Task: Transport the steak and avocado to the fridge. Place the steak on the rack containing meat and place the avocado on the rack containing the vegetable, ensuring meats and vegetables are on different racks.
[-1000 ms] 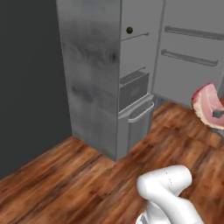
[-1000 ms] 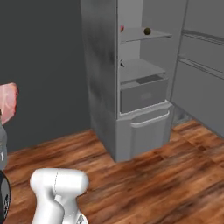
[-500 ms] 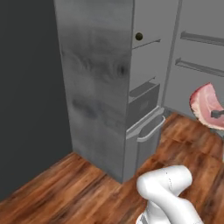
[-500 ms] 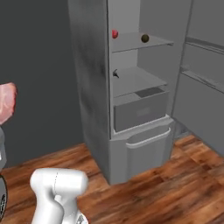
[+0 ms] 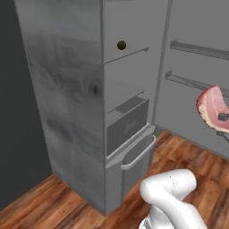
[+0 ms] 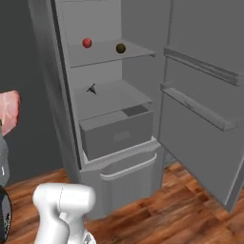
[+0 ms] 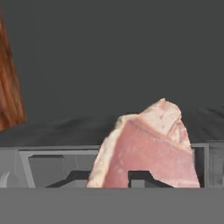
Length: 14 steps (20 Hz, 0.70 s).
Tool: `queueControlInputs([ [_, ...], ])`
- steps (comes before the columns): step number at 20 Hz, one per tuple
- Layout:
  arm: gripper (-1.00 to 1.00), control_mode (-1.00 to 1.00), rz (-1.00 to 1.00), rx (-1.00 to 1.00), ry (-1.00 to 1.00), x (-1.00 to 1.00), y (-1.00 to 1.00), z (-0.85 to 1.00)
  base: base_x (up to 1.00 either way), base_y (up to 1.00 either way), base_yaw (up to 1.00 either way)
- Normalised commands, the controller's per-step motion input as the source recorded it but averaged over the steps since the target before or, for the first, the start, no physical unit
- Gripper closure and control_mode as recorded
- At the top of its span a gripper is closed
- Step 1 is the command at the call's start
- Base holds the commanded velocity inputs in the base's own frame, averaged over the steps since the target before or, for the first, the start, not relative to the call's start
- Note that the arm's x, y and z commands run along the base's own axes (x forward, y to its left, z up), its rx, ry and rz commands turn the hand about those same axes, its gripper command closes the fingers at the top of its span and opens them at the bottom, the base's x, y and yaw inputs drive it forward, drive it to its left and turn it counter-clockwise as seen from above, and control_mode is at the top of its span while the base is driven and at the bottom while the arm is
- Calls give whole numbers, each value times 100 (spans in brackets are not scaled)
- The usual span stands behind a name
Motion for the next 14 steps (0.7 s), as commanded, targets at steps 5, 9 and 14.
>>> queueControlInputs([
  [5,100,100,0,0,0,0,0,0,96,-32,0],
  [9,100,100,0,0,0,0,0,0,61,-28,0],
  [14,100,100,0,0,0,0,0,0,75,50,0],
])
